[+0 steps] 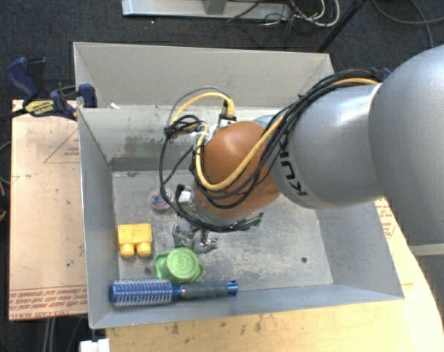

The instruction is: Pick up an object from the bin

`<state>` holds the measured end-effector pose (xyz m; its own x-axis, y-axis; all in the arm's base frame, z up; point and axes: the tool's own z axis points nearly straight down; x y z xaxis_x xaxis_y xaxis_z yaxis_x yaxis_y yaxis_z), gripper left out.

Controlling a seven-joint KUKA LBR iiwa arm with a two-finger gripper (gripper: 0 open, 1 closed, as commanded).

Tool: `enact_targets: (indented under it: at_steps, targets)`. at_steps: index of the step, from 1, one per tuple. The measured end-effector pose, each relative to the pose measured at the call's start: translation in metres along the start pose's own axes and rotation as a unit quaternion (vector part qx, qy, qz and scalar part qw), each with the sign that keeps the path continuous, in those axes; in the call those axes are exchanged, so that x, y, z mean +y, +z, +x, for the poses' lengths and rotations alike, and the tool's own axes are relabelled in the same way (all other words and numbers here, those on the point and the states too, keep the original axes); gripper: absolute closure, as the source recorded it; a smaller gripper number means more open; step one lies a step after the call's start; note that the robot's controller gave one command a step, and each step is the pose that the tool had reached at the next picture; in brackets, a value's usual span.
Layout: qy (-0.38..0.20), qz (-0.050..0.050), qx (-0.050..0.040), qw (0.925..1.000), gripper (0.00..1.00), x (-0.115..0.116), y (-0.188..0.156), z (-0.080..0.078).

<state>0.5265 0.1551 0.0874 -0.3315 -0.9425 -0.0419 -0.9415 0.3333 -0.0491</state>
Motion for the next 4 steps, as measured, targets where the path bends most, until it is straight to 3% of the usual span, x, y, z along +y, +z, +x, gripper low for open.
enact_targets:
  at_steps: [1,2,3,4]
  targets:
    - [-0.001,0.0,0.0004,1.0,0.0,0.0,0.0,-0.001]
    - [0.12,-0.02,0.0186,0.9924,0.0,0.009,-0.055,-0.066]
    - [0.124,-0.018,0.0192,0.9919,0.0,-0.034,-0.002,-0.042]
    - [-0.087,-0.02,0.0108,0.9959,0.0,-0.052,0.01,-0.053]
